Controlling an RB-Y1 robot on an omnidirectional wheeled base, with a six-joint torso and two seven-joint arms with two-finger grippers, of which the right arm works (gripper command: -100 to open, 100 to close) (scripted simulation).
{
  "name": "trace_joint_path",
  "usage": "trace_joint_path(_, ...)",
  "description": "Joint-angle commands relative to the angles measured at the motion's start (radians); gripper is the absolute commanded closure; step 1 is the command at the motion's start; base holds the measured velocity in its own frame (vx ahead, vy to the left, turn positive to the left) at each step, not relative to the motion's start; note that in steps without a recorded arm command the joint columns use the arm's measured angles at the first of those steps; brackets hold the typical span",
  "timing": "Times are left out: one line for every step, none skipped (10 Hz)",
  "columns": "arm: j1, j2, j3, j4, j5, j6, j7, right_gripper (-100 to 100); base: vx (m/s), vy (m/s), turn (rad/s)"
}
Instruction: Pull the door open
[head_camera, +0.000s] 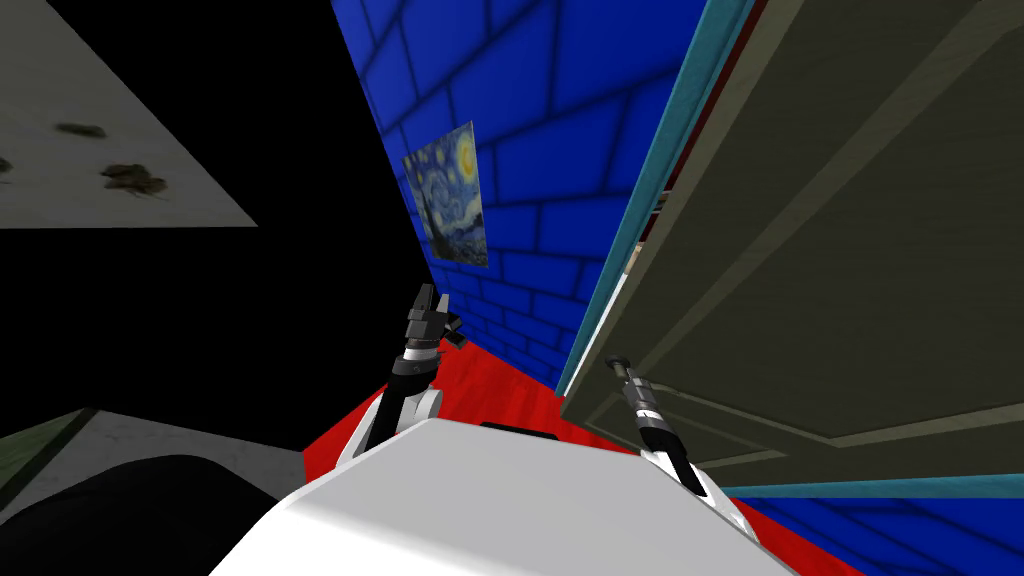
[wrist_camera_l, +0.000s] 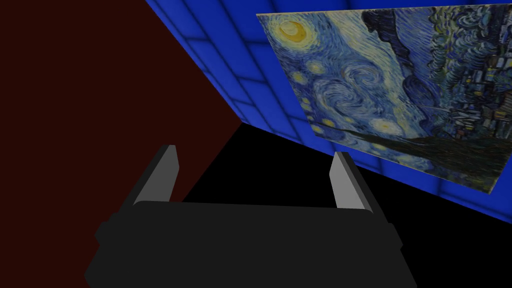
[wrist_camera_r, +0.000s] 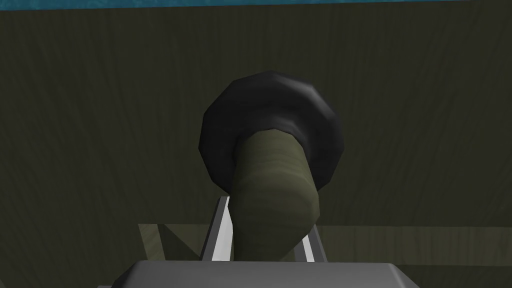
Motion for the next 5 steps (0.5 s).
trace_joint_path(0.009, -0.014, 0.012, -0.002, 0.005, -0.016, -0.018, 100, -0.213, -0.030, 0.105)
trace_joint_path(0.018, -0.023, 0.022, -0.006, 0.009, -0.024, -0.031, 100, -0.236, -0.033, 0.096)
trace_joint_path(0.025, -0.029, 0.030, -0.009, 0.012, -0.029, -0.040, 100, -0.209, -0.052, 0.100)
trace_joint_path(0.021, -0.022, 0.027, -0.008, 0.010, -0.023, -0.033, 100, -0.085, -0.021, 0.031)
trace_joint_path(0.041, -0.033, 0.045, -0.013, 0.017, -0.043, -0.053, 100, -0.171, -0.027, 0.132)
